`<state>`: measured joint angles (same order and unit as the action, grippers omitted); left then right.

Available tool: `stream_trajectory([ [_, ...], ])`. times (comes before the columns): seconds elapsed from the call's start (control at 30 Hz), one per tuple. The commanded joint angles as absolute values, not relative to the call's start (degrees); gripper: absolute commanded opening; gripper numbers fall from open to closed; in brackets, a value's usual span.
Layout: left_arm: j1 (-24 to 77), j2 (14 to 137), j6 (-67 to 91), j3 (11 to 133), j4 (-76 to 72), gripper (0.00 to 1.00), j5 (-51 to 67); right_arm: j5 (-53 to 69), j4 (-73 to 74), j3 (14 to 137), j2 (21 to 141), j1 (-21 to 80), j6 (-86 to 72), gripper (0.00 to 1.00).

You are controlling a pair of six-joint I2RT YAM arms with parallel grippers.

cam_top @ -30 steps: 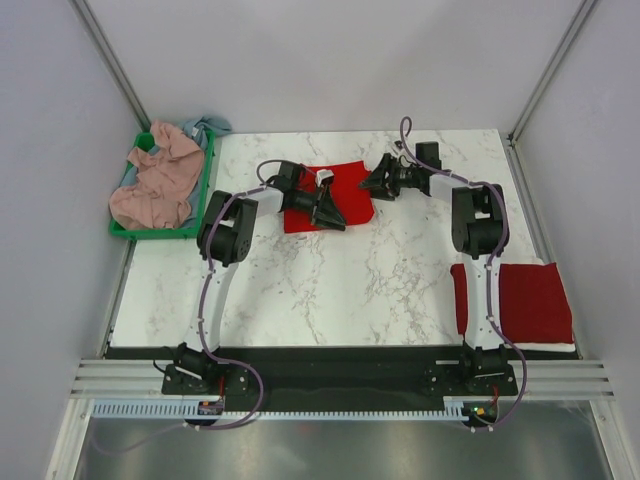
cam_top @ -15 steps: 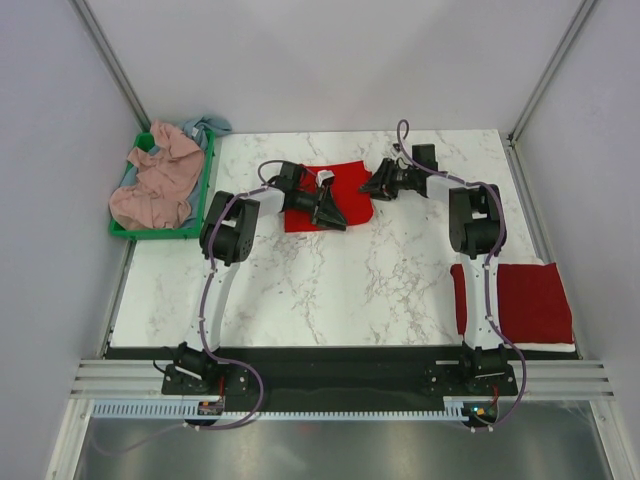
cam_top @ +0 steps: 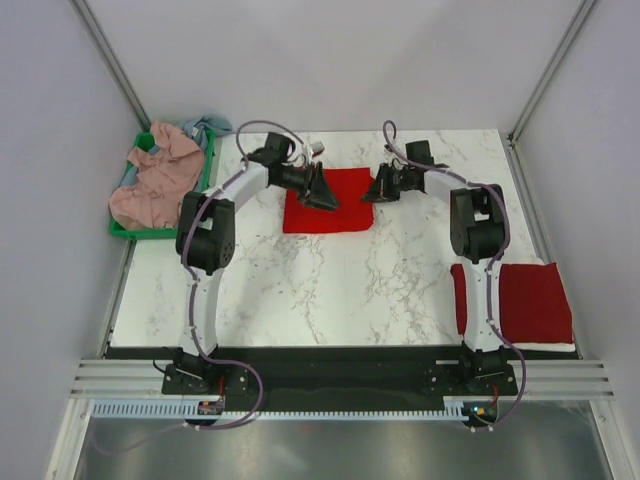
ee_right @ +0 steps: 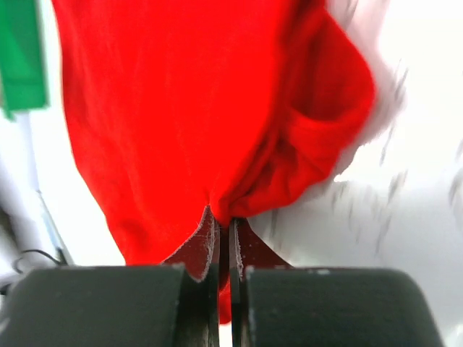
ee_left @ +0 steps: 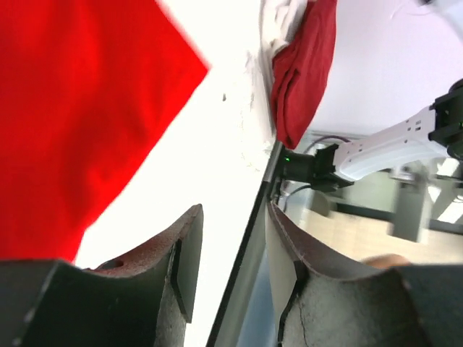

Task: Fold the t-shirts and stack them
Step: Neatly place the folded tshirt to the corner

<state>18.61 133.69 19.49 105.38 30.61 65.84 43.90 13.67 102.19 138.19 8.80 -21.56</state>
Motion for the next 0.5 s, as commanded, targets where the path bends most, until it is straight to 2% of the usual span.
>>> stream_trajectory([
  [0.0,14.08,121.74,7.05,108.37,39.01,0.47,58.11,40.16,24.5,98.53,128.79,8.97,-9.87,0.0],
  [0.17,10.73,114.79,2.03,105.65,44.63,0.48,51.17,38.76,30.57,87.83,117.97,8.17,-2.04,0.0],
  [0.27,9.76,112.33,-2.19,105.65,49.46,0.47,49.49,37.27,38.3,84.39,112.42,8.0,5.85,0.0],
  [0.47,8.96,105.91,-3.34,99.68,50.01,0.47,48.96,33.93,47.36,76.57,101.44,7.38,12.65,0.0],
])
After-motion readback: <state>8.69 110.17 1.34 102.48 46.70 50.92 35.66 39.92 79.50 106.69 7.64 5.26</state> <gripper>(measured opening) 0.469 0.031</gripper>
